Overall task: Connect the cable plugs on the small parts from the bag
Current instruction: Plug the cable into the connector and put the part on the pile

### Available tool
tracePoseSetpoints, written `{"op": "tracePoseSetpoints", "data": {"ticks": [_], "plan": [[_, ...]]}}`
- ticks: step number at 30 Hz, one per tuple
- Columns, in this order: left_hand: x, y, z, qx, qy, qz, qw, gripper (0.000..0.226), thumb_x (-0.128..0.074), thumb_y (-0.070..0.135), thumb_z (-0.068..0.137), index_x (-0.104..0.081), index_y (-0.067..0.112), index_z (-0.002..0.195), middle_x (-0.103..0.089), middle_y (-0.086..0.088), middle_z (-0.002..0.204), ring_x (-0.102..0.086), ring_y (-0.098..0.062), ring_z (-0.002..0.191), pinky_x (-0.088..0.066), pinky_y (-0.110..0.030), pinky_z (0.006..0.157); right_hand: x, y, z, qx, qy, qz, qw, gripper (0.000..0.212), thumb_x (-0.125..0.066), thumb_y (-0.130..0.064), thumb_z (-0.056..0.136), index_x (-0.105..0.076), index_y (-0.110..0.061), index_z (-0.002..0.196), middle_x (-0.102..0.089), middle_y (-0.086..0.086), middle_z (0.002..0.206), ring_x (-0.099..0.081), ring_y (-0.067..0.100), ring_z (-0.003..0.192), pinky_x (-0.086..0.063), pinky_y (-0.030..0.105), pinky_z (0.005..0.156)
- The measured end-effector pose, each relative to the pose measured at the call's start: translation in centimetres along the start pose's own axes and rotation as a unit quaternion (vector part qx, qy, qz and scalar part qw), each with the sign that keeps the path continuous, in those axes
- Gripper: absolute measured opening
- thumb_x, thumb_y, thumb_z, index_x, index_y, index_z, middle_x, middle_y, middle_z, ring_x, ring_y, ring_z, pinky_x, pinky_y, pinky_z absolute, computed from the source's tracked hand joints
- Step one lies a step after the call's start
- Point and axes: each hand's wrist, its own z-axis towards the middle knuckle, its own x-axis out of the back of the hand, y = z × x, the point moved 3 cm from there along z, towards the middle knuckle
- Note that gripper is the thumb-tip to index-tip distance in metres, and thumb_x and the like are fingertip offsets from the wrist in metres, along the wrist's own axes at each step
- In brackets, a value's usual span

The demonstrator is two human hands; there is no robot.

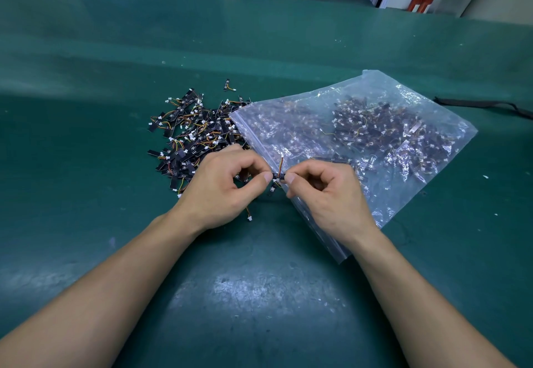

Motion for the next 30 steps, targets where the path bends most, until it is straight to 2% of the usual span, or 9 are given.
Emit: {"op": "tracePoseSetpoints", "data": {"ticks": [4, 8, 12, 15, 17, 21, 23, 26, 30], "plan": [[0.07, 0.1, 0.07, -0.008, 0.005, 0.006, 1.0, 0.017, -0.06, 0.031, 0.087, -0.069, 0.019, 0.078, -0.062, 0.017, 0.073, -0.056, -0.009, 0.074, -0.044, -0.023, 0.069, 0.08, -0.04, -0.03, 0.003, 0.011, 0.014, 1.0, 0.014, -0.07, -0.019, 0.087, -0.073, -0.025, 0.075, -0.07, -0.004, 0.067, -0.055, 0.027, 0.06, -0.044, 0.029, 0.058], [0.07, 0.17, 0.06, -0.005, 0.004, 0.002, 1.0, 0.017, -0.061, 0.031, 0.087, -0.07, 0.019, 0.079, -0.061, 0.019, 0.073, -0.056, -0.008, 0.074, -0.042, -0.02, 0.07, 0.06, 0.08, 0.07, -0.001, 0.008, 0.006, 1.0, 0.023, -0.07, -0.01, 0.091, -0.072, -0.025, 0.073, -0.068, -0.009, 0.063, -0.051, 0.008, 0.056, -0.041, 0.018, 0.057], [0.14, 0.18, 0.01, 0.007, 0.003, -0.008, 1.0, 0.021, -0.059, 0.033, 0.087, -0.072, 0.017, 0.081, -0.064, 0.017, 0.075, -0.058, -0.014, 0.077, -0.043, -0.021, 0.07, 0.12, 0.09, 0.13, 0.002, 0.011, 0.003, 1.0, 0.025, -0.07, -0.009, 0.091, -0.071, -0.025, 0.072, -0.067, -0.009, 0.061, -0.05, 0.008, 0.056, -0.041, 0.019, 0.056], [0.06, 0.17, 0.01, 0.009, 0.0, -0.003, 1.0, 0.009, -0.065, 0.025, 0.086, -0.07, 0.02, 0.08, -0.064, 0.016, 0.074, -0.057, -0.011, 0.076, -0.042, -0.018, 0.07, 0.04, 0.05, 0.12, 0.005, 0.008, -0.002, 1.0, 0.025, -0.071, -0.01, 0.091, -0.072, -0.027, 0.072, -0.068, -0.009, 0.062, -0.049, 0.009, 0.056, -0.04, 0.019, 0.056], [0.0, 0.12, 0.01, 0.011, 0.0, -0.001, 1.0, 0.008, -0.067, 0.019, 0.086, -0.07, 0.022, 0.079, -0.063, 0.015, 0.073, -0.057, -0.009, 0.074, -0.042, -0.019, 0.07, 0.02, 0.11, 0.07, 0.004, 0.011, -0.003, 1.0, 0.02, -0.072, -0.013, 0.09, -0.073, -0.026, 0.074, -0.069, -0.008, 0.065, -0.05, 0.011, 0.056, -0.041, 0.021, 0.055], [-0.01, 0.13, 0.04, 0.006, 0.004, -0.001, 1.0, 0.01, -0.067, 0.017, 0.087, -0.069, 0.021, 0.078, -0.062, 0.016, 0.072, -0.055, -0.008, 0.073, -0.04, -0.017, 0.069, 0.13, 0.27, 0.02, 0.002, 0.024, 0.002, 1.0, 0.01, -0.072, -0.024, 0.086, -0.075, -0.026, 0.076, -0.072, -0.006, 0.071, -0.057, 0.031, 0.061, -0.047, 0.035, 0.058], [-0.01, 0.21, 0.03, 0.005, 0.005, -0.002, 1.0, 0.011, -0.068, 0.018, 0.086, -0.068, 0.025, 0.078, -0.061, 0.02, 0.072, -0.055, -0.005, 0.073, -0.039, -0.014, 0.069, 0.12, 0.26, 0.04, 0.01, 0.018, -0.004, 1.0, 0.013, -0.07, -0.025, 0.086, -0.074, -0.023, 0.073, -0.07, -0.005, 0.066, -0.054, 0.027, 0.058, -0.044, 0.031, 0.056], [-0.02, 0.32, -0.01, 0.001, 0.0, -0.007, 1.0, 0.007, -0.068, 0.024, 0.086, -0.069, 0.025, 0.08, -0.062, 0.021, 0.072, -0.056, -0.006, 0.074, -0.039, -0.015, 0.07, 0.08, 0.17, 0.05, 0.02, 0.01, -0.016, 1.0, 0.017, -0.07, -0.022, 0.087, -0.073, -0.024, 0.071, -0.067, -0.009, 0.061, -0.046, 0.006, 0.052, -0.038, 0.019, 0.053], [0.02, 0.25, -0.04, 0.003, 0.0, -0.011, 1.0, 0.016, -0.061, 0.035, 0.086, -0.071, 0.023, 0.08, -0.062, 0.021, 0.073, -0.055, -0.007, 0.074, -0.038, -0.014, 0.07, 0.1, -0.11, 0.12, 0.023, 0.008, -0.009, 1.0, 0.018, -0.067, -0.025, 0.087, -0.07, -0.032, 0.071, -0.066, -0.014, 0.059, -0.045, 0.0, 0.051, -0.037, 0.014, 0.055]]}}
